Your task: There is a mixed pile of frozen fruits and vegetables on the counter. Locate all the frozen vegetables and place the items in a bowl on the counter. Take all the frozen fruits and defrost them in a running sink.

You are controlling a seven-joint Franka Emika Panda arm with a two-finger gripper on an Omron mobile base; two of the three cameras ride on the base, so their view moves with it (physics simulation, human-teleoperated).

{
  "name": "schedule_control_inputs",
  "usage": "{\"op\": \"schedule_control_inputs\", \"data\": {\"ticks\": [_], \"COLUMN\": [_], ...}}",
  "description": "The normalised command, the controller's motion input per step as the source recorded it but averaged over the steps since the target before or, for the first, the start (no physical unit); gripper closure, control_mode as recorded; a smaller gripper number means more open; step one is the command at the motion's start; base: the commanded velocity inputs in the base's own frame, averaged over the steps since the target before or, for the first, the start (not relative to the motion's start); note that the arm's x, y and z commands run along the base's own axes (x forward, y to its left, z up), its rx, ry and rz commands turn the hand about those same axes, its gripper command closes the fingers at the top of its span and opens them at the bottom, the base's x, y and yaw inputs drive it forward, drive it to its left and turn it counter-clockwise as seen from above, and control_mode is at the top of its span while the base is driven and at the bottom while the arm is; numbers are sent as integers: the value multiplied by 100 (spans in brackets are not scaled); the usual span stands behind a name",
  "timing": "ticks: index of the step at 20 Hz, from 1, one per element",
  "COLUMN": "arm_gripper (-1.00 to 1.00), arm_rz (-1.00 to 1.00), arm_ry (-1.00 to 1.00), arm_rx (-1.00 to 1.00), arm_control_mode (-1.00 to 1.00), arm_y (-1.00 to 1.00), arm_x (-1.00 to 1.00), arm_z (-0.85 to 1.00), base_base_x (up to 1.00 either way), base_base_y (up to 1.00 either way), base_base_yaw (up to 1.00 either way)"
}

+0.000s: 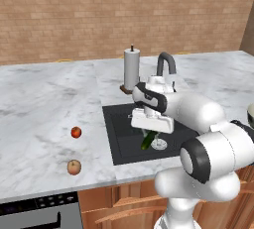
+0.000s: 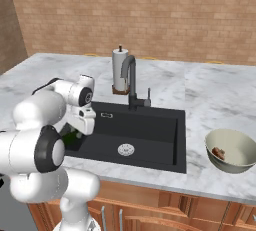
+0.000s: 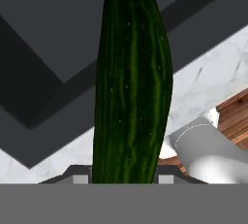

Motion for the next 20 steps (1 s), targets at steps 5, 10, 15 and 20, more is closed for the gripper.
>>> {"op": "schedule_control_inputs", "data": {"ticks": [5, 10, 15, 20], "arm_gripper": [100, 100, 100, 100], "arm_rz": [0, -2, -5, -5], "arm_ry": [0, 3, 7, 5], "arm_rx": [-8, -6, -1, -2], "arm_control_mode": [-100, -100, -100, -100], "arm_y": [-54, -51, -50, -47], "arm_x": [-3, -3, -1, 0], "arm_z": [7, 11, 11, 11], "base_base_x": [0, 0, 0, 0], "base_base_y": [0, 0, 0, 0], "base_base_yaw": [0, 0, 0, 0]}}
